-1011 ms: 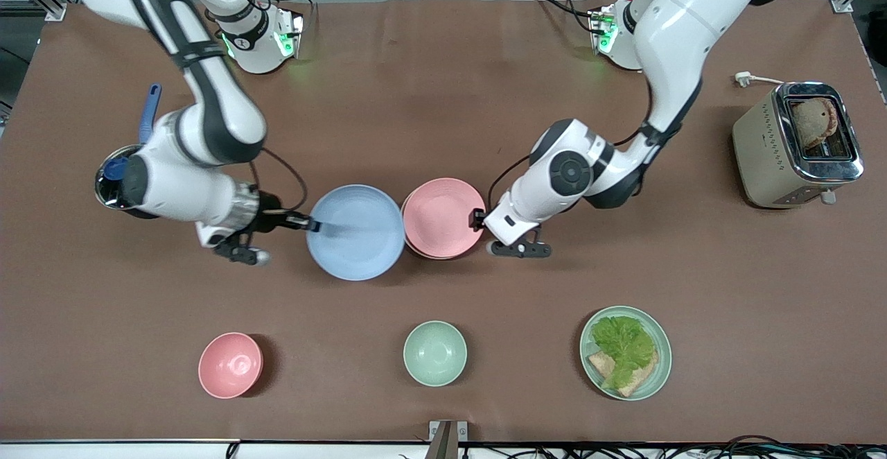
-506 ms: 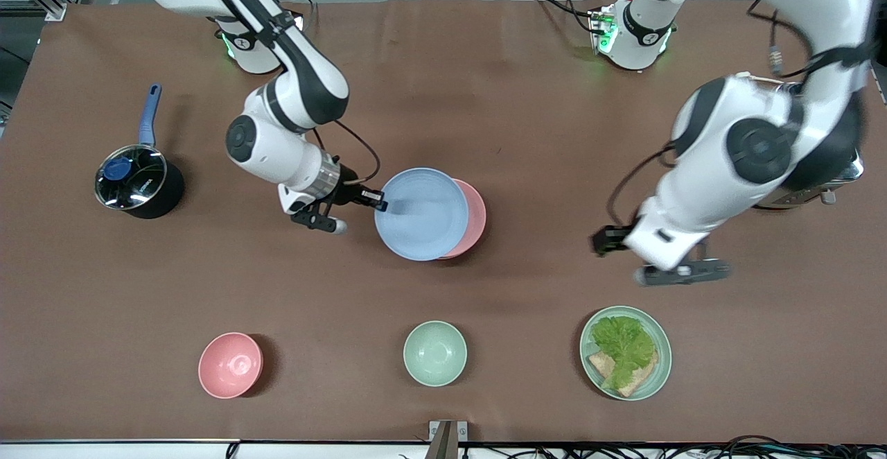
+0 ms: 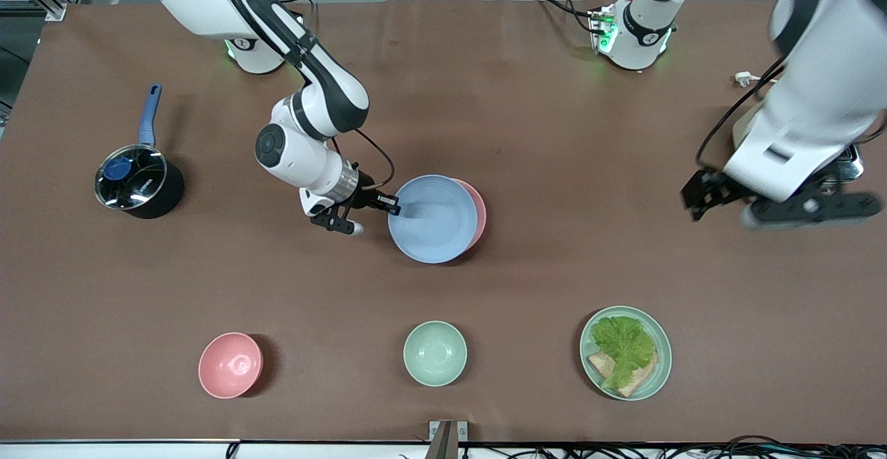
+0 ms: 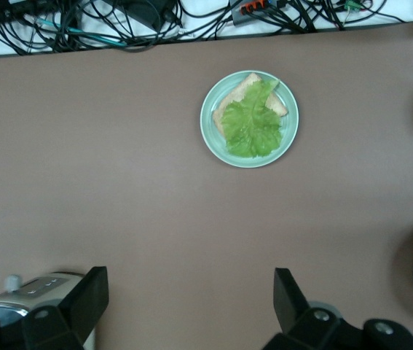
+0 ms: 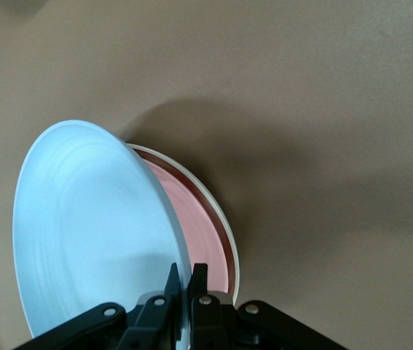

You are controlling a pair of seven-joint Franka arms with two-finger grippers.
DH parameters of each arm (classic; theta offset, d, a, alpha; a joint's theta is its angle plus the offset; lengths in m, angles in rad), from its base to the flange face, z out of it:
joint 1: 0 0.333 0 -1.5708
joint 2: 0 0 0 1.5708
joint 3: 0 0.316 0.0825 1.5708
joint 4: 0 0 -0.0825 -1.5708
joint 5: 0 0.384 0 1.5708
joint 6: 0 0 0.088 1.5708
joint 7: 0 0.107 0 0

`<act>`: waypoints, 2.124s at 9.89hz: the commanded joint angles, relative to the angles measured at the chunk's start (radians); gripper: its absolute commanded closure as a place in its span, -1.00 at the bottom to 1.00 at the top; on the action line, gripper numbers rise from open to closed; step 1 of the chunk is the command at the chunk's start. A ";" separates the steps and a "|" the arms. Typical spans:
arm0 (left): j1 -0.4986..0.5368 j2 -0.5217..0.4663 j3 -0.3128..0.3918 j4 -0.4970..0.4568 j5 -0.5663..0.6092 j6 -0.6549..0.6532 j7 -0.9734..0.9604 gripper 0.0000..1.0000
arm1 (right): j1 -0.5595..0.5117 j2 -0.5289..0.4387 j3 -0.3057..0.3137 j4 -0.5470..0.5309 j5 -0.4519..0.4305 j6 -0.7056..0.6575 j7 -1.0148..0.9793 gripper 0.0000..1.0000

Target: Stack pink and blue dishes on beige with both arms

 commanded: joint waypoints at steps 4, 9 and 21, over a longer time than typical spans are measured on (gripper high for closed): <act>-0.191 -0.222 0.320 -0.169 -0.202 -0.180 0.122 -1.00 | 0.028 0.015 0.009 -0.035 -0.011 0.056 0.011 0.95; -0.244 -0.263 0.385 -0.181 -0.211 -0.189 0.154 -1.00 | 0.022 0.040 0.009 -0.044 -0.029 0.088 0.008 0.03; -0.239 -0.207 0.392 -0.155 -0.246 -0.255 0.205 -1.00 | -0.182 -0.459 -0.272 0.278 -0.583 -0.868 -0.019 -1.00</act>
